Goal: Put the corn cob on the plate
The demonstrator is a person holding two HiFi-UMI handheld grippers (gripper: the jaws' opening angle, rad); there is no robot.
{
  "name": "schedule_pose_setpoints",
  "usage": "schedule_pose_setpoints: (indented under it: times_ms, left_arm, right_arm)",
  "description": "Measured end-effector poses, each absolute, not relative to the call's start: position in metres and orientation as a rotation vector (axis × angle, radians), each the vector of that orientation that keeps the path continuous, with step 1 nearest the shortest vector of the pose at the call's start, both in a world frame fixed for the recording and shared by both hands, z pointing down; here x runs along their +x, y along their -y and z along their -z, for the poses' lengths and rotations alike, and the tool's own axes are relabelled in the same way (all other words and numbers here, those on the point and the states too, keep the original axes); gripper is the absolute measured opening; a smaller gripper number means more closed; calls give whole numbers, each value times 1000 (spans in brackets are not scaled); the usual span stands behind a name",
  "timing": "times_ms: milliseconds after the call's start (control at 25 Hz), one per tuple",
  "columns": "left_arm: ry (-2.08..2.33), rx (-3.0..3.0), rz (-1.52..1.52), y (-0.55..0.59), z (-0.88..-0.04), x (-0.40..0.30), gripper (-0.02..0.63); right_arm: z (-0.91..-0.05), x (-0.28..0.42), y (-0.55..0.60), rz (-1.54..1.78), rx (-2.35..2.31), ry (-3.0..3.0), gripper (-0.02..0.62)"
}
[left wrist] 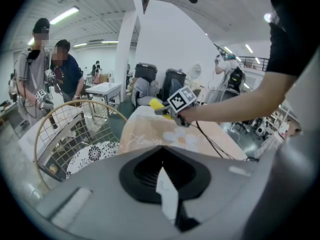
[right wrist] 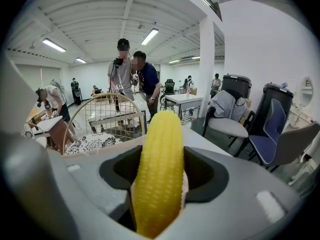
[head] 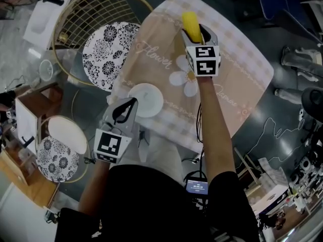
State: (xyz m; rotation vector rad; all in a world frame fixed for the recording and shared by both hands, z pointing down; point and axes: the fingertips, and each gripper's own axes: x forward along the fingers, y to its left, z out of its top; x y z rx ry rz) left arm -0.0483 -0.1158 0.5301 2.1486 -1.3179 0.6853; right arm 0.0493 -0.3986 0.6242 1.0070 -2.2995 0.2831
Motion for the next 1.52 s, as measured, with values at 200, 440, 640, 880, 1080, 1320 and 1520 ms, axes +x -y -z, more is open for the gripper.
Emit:
schedule_pose_setpoints:
  times_ms: [200, 440, 640, 880, 1080, 1320, 1520]
  left_arm:
    - [1316, 2171, -694, 106, -522, -55, 5]
    - [1329, 2193, -681, 100, -512, -67, 5]
    - [1330, 2221, -667, 92, -504, -73, 5]
    - [1319, 2253, -674, 80, -499, -82, 5]
    - [1322, 2277, -668, 70, -493, -95, 5]
    - [1299, 2294, -665, 56, -494, -104, 5]
    - [1265, 2323, -669, 43, -494, -107, 5]
  right_arm:
    - [-615, 45, 372, -281, 988, 2304, 258]
    - [-602, 37, 341, -284, 977, 2312, 258]
    - [-596, 34, 313, -304, 979, 2307, 258]
    - [-591, 22, 273, -311, 956, 2306, 258]
    - [-594, 13, 240, -328, 948, 2291, 258]
    - [-602, 7, 200, -379, 940, 2262, 258]
    - [-605, 3, 174, -409, 957, 2249, 256]
